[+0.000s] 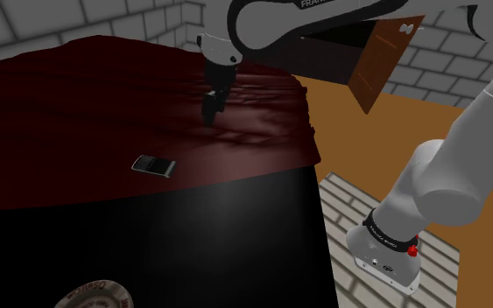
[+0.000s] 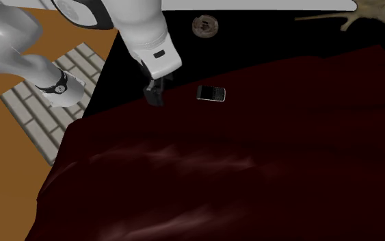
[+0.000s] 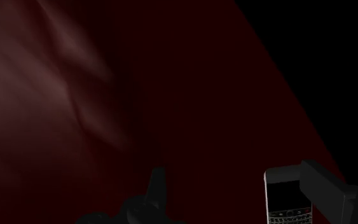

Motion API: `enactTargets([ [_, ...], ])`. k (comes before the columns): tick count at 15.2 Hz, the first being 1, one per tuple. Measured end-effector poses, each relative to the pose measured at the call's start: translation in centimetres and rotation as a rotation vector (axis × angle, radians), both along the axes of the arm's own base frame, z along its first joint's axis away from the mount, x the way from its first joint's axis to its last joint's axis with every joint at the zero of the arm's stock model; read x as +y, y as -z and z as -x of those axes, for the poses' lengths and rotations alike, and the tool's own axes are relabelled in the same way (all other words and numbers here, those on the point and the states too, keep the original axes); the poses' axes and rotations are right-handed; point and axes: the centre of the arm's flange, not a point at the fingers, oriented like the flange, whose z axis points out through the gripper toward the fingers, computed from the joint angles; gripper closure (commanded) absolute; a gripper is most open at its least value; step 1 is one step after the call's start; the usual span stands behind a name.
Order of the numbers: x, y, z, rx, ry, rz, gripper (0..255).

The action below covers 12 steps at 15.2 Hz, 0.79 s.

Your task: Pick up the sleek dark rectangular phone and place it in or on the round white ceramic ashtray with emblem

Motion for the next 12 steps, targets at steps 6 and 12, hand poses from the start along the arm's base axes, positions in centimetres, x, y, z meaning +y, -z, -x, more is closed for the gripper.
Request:
enactTargets([
  [6, 6.6, 3.9, -2.5, -0.003, -0.106, 0.022, 0],
  [12, 13.5, 7.7, -4.5, -0.004, -0.212, 0.046, 0],
])
